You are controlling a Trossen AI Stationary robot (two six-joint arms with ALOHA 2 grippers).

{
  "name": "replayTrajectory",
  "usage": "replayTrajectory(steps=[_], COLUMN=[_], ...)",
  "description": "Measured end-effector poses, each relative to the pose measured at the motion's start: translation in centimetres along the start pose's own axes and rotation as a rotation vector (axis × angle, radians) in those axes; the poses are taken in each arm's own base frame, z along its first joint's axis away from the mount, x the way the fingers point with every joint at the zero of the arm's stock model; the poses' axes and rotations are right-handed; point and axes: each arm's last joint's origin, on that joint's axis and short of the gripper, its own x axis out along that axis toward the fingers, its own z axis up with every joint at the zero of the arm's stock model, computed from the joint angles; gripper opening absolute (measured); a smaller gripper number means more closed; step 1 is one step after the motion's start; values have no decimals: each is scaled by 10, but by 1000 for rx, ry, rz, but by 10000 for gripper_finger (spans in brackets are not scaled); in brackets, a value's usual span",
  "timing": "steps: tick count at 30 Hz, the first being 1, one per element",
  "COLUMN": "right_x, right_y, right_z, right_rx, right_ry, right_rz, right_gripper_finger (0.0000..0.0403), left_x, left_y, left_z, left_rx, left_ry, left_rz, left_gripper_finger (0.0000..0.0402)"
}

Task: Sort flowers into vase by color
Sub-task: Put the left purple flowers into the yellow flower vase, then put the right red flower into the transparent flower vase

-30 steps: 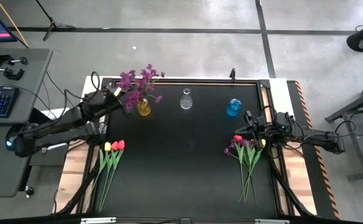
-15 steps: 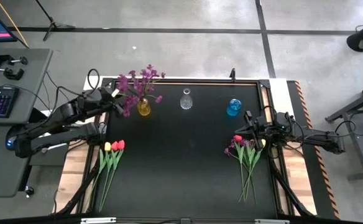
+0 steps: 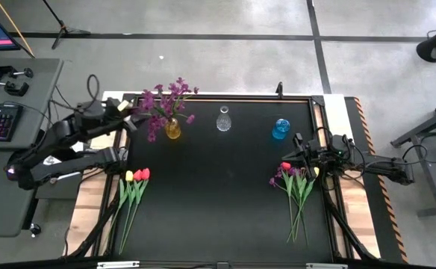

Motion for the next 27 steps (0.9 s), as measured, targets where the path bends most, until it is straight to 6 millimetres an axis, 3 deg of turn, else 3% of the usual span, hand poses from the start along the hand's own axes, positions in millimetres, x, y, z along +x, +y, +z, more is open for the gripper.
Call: replayTrajectory(steps=[8, 13, 16, 20, 27], right_x=[0, 0, 0, 0, 0], right_y=[0, 0, 0, 0, 0], right_z=[0, 0, 0, 0, 0], right_rx=[0, 0, 0, 0, 0], right_ry=[0, 0, 0, 0, 0], right_rz=[0, 0, 0, 0, 0], right_gripper_finger=[0, 0, 0, 0, 0], left_x=[-17, -21, -21, -6, 26], left_y=[1, -4, -11, -26, -61], left_z=[25, 44, 53, 50, 7], left_rx=[6, -15, -10, -32, -100], left_ry=[-169, -360, -444, -438, -352], left_rz=[57, -26, -196, -547, -958], left_gripper_finger=[241, 241, 241, 241, 241])
